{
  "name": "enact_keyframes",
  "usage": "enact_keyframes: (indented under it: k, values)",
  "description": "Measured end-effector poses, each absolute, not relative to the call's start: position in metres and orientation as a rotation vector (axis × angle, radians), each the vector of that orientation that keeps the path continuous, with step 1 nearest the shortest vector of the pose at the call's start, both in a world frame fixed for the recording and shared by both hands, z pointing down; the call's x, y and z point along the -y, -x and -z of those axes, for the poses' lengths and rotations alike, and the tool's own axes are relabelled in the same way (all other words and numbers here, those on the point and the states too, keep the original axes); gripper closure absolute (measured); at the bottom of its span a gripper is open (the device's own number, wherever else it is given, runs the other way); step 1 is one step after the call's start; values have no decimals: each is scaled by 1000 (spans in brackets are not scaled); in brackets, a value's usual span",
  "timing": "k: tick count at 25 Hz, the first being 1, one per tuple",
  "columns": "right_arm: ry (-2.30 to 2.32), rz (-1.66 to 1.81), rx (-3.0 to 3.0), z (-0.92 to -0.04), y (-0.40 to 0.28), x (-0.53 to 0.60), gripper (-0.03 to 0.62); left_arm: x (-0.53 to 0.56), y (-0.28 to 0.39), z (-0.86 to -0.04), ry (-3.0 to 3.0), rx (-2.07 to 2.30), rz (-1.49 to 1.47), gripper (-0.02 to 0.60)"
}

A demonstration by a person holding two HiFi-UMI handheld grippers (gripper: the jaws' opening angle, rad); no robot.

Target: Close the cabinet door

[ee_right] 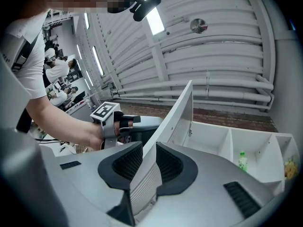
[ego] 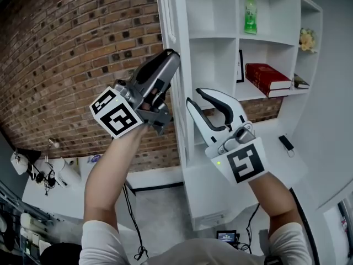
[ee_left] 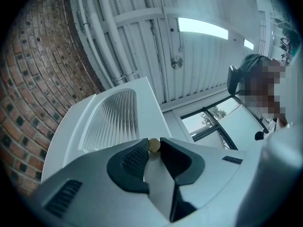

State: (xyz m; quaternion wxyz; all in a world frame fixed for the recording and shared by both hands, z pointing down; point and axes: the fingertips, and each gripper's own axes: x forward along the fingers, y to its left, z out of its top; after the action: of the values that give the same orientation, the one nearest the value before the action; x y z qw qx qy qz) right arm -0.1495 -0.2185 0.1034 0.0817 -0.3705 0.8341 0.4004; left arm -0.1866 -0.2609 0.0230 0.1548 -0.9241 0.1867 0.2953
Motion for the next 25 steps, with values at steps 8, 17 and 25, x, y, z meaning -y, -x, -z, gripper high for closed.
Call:
enact_keyframes:
  k: [8,17,25]
  values:
    - [1195,-1181,-2496,-105,128,223,497,261,167,-21,2656,-588,-810,497]
    - [1271,-1168,-2495,-105,113,227,497,262,151,-21,2640,-647,-780,498]
    - [1328,-1159,-2476,-104,100,231,497,264,137,-22,2635,-653,-767,499]
